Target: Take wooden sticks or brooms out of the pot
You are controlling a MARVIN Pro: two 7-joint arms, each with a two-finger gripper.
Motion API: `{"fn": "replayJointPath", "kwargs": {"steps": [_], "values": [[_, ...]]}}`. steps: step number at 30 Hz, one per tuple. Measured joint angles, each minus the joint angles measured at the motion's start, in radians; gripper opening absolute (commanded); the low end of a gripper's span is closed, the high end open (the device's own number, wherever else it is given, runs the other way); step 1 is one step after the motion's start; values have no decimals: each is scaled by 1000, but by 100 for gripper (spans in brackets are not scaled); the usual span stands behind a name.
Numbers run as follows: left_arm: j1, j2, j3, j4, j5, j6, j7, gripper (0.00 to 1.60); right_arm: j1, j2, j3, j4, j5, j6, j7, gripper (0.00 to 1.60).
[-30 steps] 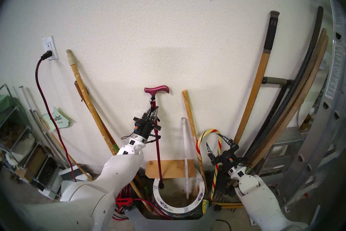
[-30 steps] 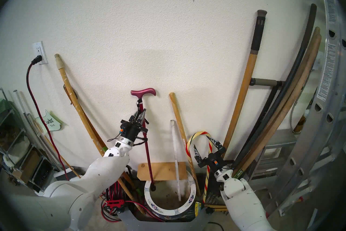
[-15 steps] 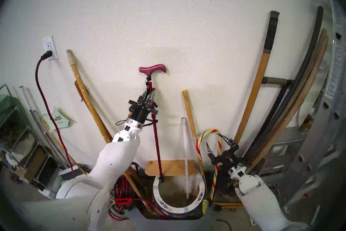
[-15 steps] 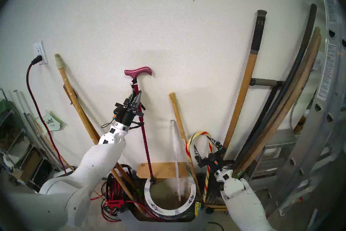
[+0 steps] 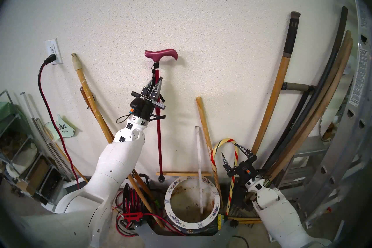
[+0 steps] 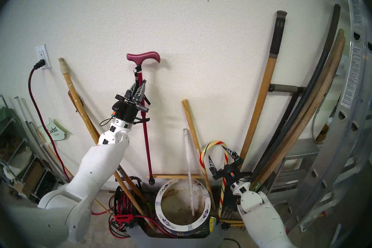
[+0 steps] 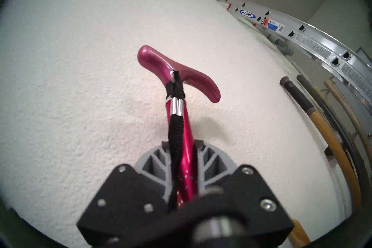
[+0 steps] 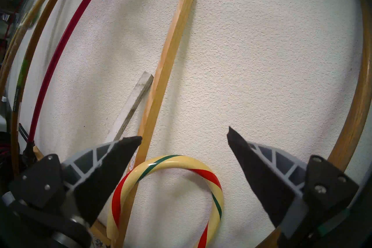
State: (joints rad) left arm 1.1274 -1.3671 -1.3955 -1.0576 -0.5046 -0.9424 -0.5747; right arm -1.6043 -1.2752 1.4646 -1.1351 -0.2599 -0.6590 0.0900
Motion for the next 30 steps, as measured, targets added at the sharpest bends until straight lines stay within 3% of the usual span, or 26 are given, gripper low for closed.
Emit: {"fn": "replayJointPath", "kwargs": {"steps": [18, 30], "values": [[149, 62, -39, -235, -41, 72, -13, 0, 0, 0, 0, 0, 3, 0, 0, 160], [267, 118, -84, -419, -66, 169, 8, 0, 0, 0, 0, 0, 4, -1, 0, 160]]}}
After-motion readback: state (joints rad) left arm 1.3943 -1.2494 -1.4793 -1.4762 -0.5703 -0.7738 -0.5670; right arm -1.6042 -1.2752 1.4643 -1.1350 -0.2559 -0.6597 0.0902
